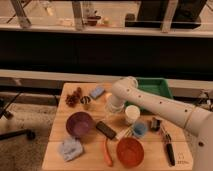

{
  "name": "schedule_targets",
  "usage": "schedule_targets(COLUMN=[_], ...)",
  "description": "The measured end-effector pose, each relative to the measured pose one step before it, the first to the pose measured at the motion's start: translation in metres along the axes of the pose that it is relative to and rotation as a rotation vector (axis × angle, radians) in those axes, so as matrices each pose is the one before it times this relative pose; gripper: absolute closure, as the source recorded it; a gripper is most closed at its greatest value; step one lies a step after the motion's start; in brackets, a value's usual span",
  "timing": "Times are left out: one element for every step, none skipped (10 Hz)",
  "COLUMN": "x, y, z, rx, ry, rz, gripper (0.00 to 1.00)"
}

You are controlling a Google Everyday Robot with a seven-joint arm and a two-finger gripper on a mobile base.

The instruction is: Place fork in paper cup

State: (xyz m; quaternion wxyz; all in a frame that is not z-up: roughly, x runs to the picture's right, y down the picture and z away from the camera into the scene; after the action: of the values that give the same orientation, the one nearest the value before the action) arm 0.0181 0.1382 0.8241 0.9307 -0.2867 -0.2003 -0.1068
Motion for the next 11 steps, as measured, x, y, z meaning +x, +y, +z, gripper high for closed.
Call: schedule_targets(x=[-0.00228, -0.00283, -0.00341, -0.00032, 0.00056, 0.00083, 0.00147, 0.00238, 0.00351, 0.00764, 0.00776], y=[-0.00055, -0.00074, -0.00181, -0.0006, -0.00023, -0.00033, -0.00118, -0.00073, -0.00079, -0.00065, -0.00101], z=[-0.00602, -0.00448, -0.00758, -0.00607, -0.00381, -0.00313, -0.00755, -0.00613, -0.00527, -0.00781, -0.00686], rx=[0.00845, 0.00595, 0.00929, 0.00983, 0.00546, 0.00636, 0.01091, 0.00853, 0.00854, 0.01237, 0.01217], ry=[-0.00097, -0.00075, -0.00035, 0.00031, 0.00015, 0.00084, 0.00188, 0.00174, 0.00055, -0.00012, -0.00058], rz=[-0.0025, -0.00286, -0.00098, 0.00263, 0.00273, 0.00216, 0.00469, 0.0064, 0.00812, 0.01477, 0.01649], gripper=[1.0, 1.0, 1.0, 1.0, 1.0, 1.0, 1.0, 1.0, 1.0, 1.0, 1.0])
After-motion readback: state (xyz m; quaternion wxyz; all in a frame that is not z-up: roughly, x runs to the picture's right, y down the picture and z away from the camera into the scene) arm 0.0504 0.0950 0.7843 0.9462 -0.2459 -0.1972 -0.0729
